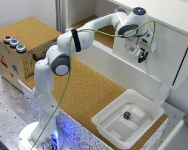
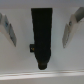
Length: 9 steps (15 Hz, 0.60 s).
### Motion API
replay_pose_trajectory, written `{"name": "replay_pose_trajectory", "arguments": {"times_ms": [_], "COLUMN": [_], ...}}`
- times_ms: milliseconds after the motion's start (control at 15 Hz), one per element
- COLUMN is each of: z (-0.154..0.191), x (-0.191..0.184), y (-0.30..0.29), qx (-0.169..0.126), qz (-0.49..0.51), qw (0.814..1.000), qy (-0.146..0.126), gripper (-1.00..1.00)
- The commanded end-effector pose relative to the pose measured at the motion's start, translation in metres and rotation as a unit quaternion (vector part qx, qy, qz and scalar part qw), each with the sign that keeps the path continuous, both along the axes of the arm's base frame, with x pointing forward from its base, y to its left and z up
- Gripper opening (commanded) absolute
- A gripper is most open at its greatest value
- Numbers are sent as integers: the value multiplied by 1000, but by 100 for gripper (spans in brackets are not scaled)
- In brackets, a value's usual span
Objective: Slide the door to the left, then let it go
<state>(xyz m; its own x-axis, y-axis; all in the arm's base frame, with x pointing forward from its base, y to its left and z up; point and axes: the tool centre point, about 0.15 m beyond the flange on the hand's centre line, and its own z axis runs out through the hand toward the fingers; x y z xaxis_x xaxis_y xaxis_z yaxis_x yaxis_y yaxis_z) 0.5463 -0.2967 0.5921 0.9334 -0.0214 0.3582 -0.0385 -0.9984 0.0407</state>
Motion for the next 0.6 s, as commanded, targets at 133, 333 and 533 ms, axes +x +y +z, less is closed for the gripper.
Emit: {"name": "replay_pose_trajectory", "arguments": {"times_ms": [133,333,533], "z": [-3,-7,-10], "x": [28,30,32], "y": [-17,-17,-14], "qx": [19,16,18], "qz": [18,17,11], "qw": [1000,1000,1000], "qy": [3,4,4], "gripper": [-100,-100,-100]}}
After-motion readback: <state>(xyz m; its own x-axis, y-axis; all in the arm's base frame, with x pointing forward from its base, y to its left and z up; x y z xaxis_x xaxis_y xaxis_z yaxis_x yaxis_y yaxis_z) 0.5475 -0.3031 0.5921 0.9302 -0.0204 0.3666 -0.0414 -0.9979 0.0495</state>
